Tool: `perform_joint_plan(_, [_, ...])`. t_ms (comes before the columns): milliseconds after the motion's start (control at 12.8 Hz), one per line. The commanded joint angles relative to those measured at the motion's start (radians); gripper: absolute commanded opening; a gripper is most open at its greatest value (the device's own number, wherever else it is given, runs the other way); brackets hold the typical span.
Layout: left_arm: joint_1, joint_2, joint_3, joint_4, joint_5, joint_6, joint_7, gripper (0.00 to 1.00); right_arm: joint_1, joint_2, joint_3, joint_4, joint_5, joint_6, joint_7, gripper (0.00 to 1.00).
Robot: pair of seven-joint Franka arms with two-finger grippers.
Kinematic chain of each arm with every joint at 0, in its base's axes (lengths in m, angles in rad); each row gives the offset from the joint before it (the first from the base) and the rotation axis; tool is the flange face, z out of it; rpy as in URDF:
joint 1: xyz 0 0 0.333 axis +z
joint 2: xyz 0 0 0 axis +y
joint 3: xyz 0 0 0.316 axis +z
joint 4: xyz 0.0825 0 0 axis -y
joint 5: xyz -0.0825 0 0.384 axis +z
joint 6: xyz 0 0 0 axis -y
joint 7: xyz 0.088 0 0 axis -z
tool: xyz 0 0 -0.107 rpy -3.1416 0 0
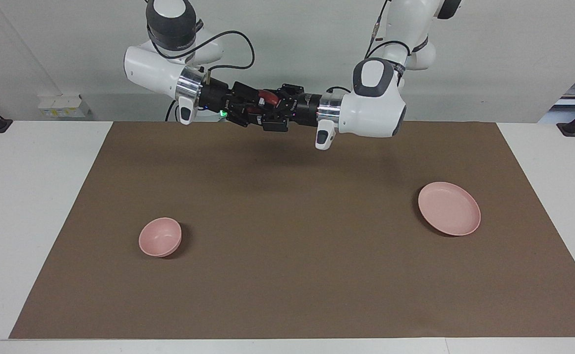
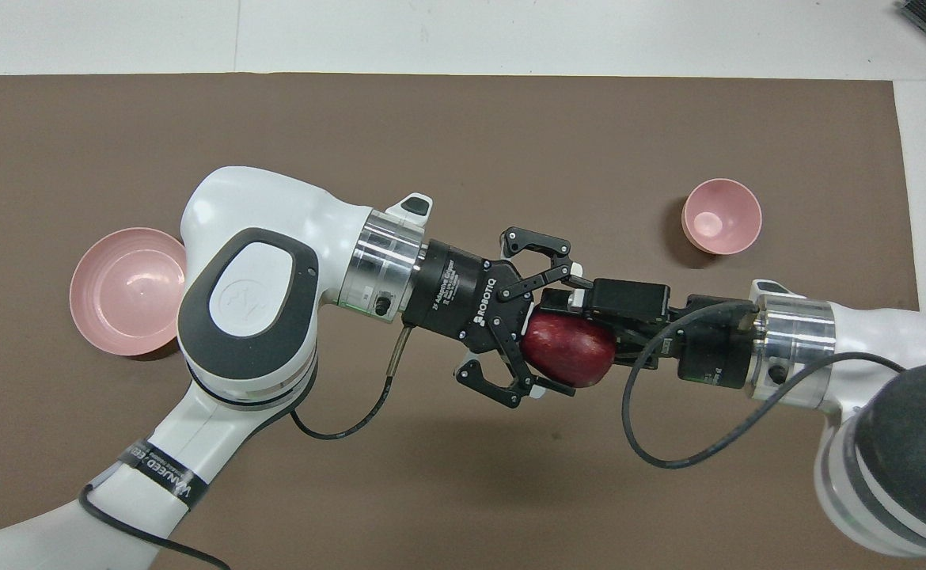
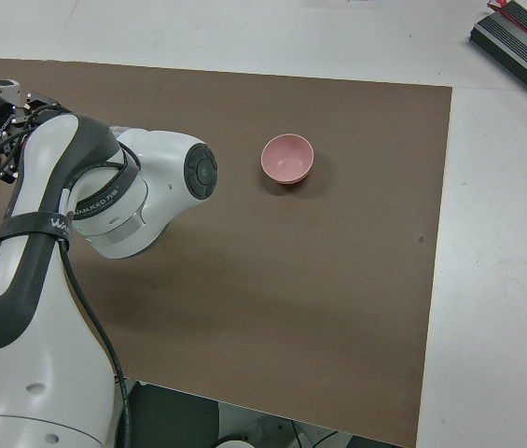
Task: Move apple from plate to bowl
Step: 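Open the left gripper to release the apple to the right gripper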
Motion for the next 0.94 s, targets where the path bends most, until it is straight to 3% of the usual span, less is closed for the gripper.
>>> perform_joint_plan(0, [0.003,-0.006,0.01,-0.001,0.083,0.038,0.014,1.0,0.013,-0.023,0.007,-0.001,-0.049,-0.006,0.05,0.0])
perform_joint_plan(391, [0.054,-0.001,0.015,-0.003,0.247,0.038,0.016,1.0,0.005,-0.019,0.007,0.001,-0.058,-0.003,0.047,0.0])
perform_joint_plan(626, [0.066,0.0,0.015,-0.004,0.444,0.041,0.027,1.0,-0.007,-0.01,0.007,0.009,-0.085,0.006,0.046,0.0])
perform_joint_plan(861, [0.069,-0.003,0.016,-0.015,0.67,0.041,0.172,1.0,-0.039,0.03,0.004,0.048,-0.16,0.009,0.064,0.0])
